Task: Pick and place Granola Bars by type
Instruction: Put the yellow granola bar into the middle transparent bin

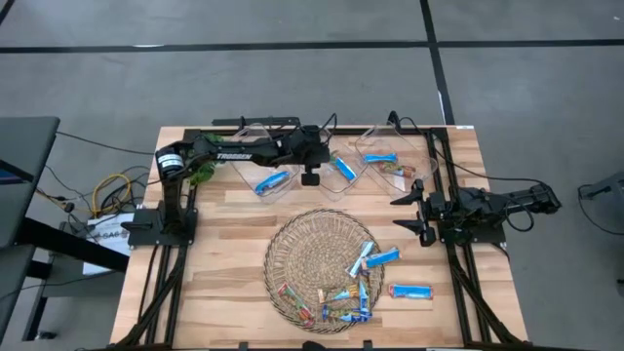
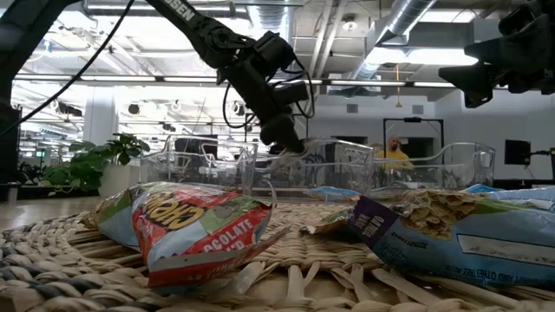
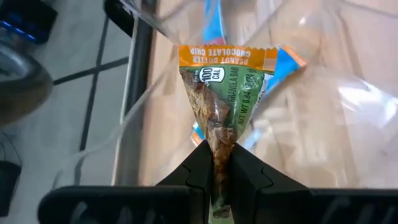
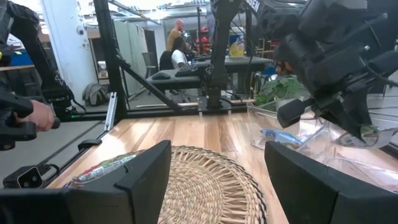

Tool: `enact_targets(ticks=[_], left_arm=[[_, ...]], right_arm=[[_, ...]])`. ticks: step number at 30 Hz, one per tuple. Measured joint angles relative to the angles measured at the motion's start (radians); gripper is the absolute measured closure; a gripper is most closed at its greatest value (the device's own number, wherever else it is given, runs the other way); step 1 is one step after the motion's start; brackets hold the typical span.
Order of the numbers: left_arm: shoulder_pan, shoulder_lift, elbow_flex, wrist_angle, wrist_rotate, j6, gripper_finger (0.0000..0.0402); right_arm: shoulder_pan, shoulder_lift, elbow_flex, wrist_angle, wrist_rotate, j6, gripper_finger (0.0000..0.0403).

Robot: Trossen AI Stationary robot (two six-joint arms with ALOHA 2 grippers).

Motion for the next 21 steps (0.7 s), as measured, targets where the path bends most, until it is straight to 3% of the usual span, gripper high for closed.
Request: enact_targets(ticks=[7,16,21], left_arm=[[0.001,0.000,-0.001,-0.007,-0.017,-0.014,0.0365],[0.001,0.000,-0.001,-0.010,-0.016,-0.036,0.0273],[0.000,-0.001,-0.001,0.015,-0.016,-0.040,0.0252]], right_arm=[[0.000,0.000,0.000,0.000,0.000,0.000,0.0147],[0.000,0.000,0.000,0.000,0.000,0.000,0.0147],[0.000,0.000,0.000,0.000,0.000,0.000,0.0147]])
